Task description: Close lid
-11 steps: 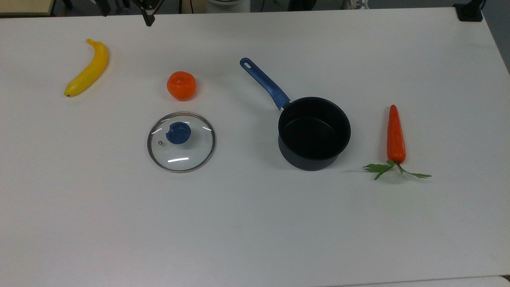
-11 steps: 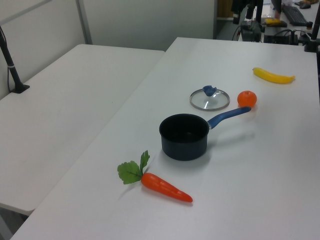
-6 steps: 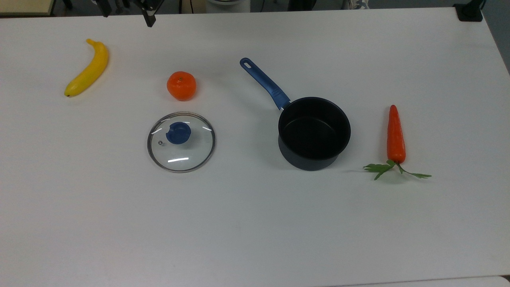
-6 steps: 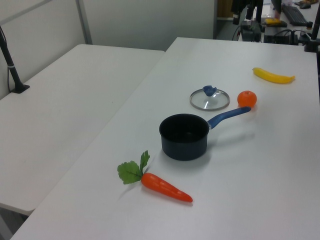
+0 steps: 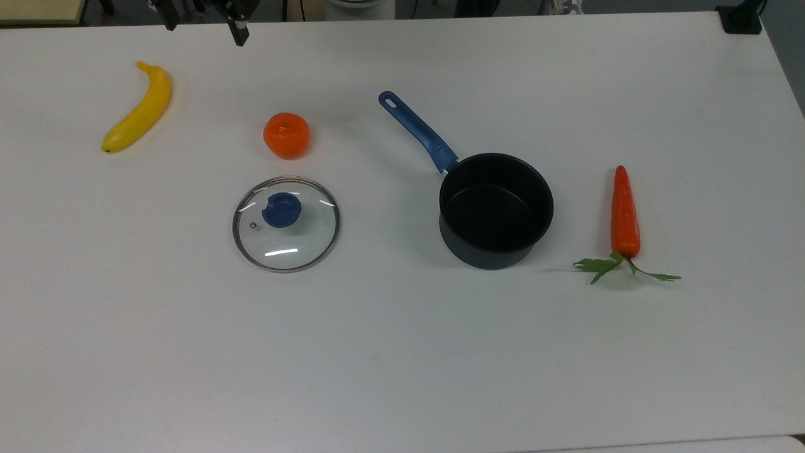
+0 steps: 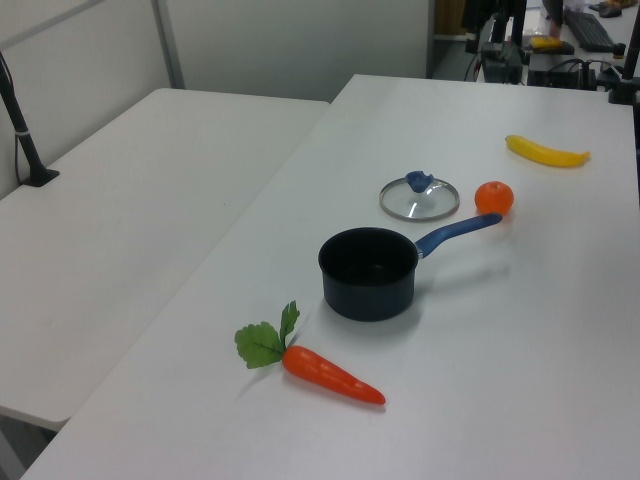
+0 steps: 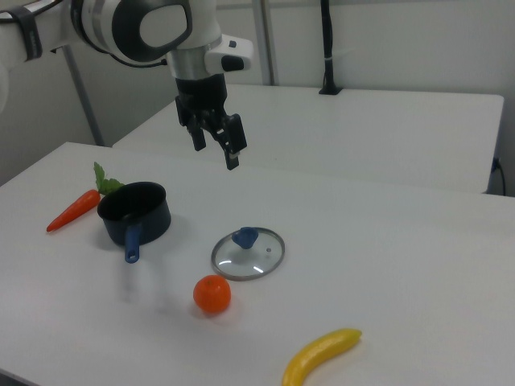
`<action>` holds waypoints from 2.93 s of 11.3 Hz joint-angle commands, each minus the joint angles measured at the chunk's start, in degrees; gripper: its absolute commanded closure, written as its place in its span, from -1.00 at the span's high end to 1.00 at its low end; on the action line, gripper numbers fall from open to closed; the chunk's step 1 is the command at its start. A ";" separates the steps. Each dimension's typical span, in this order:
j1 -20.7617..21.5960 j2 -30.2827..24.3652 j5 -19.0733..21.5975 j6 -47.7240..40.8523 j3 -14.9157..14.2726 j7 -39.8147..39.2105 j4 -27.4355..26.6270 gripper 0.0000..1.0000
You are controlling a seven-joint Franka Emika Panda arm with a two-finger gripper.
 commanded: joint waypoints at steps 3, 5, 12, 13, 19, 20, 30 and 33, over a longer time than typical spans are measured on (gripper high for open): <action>-0.34 -1.02 0.33 -1.26 -0.40 0.04 -0.33 1.00; -0.16 -0.93 0.33 -1.26 -0.22 0.22 -0.41 1.00; 0.02 -0.41 1.03 -0.30 -0.13 0.22 -0.68 1.00; -0.07 -0.32 1.21 -0.12 -0.13 -0.57 -0.59 1.00; 0.28 5.13 4.01 3.46 0.22 -0.48 -1.03 1.00; 0.19 5.65 4.98 5.66 0.13 -0.49 -1.64 1.00; 4.67 17.79 4.90 26.06 0.30 1.96 -4.28 1.00; 5.03 19.54 4.11 26.60 0.30 2.59 -4.89 1.00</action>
